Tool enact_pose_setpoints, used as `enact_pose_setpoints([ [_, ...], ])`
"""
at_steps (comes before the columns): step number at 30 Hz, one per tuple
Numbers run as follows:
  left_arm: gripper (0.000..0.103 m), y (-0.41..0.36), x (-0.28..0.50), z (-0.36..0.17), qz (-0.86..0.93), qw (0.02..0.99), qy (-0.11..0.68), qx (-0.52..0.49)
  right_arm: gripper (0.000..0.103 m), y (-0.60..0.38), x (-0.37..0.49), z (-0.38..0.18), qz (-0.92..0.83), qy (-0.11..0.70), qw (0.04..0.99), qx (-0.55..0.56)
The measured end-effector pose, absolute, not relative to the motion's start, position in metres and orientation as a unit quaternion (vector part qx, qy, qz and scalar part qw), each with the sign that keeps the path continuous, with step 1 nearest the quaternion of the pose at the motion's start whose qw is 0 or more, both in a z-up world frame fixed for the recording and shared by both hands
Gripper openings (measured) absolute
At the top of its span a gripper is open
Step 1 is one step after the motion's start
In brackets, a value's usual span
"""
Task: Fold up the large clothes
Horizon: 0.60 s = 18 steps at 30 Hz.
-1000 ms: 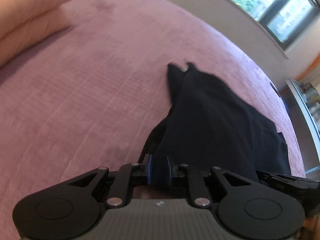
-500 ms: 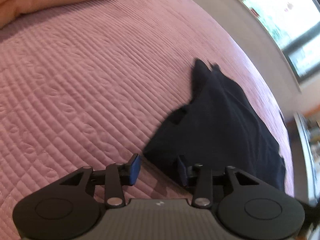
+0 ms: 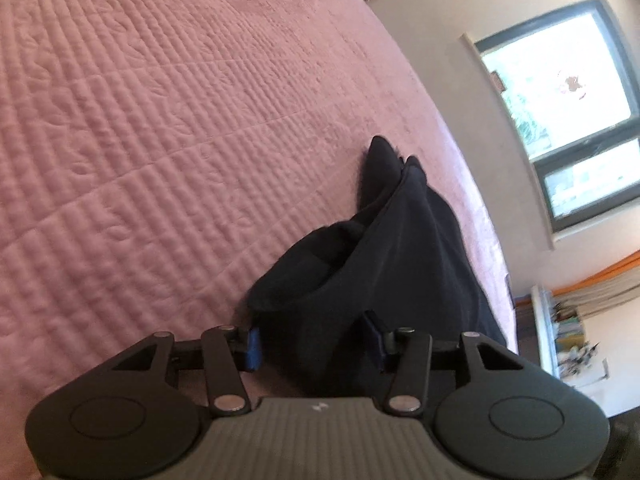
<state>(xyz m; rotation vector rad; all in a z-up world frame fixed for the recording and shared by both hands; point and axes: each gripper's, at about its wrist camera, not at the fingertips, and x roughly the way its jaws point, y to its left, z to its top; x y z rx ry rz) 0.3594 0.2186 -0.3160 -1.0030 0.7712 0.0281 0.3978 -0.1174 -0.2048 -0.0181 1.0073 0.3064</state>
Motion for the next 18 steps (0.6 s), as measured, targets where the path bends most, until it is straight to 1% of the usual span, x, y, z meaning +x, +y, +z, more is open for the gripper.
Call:
enact_pose_setpoints([
  [5, 0.053, 0.209, 0.373, -0.325, 0.022, 0.8, 0.314, -0.511, 0.004, -0.12, 0.383, -0.186, 0.145, 0.457, 0.878, -0.006],
  [7, 0.027, 0.203, 0.377, -0.322, 0.014, 0.799, 0.299, -0.522, 0.003, -0.119, 0.379, -0.187, 0.147, 0.462, 0.875, -0.009],
  [8, 0.006, 0.2, 0.381, -0.32, 0.001, 0.799, 0.295, -0.524, 0.003, -0.118, 0.379, -0.191, 0.147, 0.466, 0.872, -0.014],
  [10, 0.006, 0.192, 0.386, -0.307, -0.02, 0.812, 0.275, -0.515, 0.004, -0.115, 0.38, -0.2, 0.148, 0.474, 0.868, -0.014],
  [13, 0.005, 0.168, 0.396, -0.272, -0.068, 0.843, 0.25, -0.472, 0.004, -0.122, 0.388, -0.208, 0.15, 0.485, 0.861, 0.027],
  [18, 0.005, 0.094, 0.416, -0.208, -0.203, 0.884, 0.22, -0.36, 0.004, -0.149, 0.396, -0.209, 0.183, 0.497, 0.843, 0.093],
])
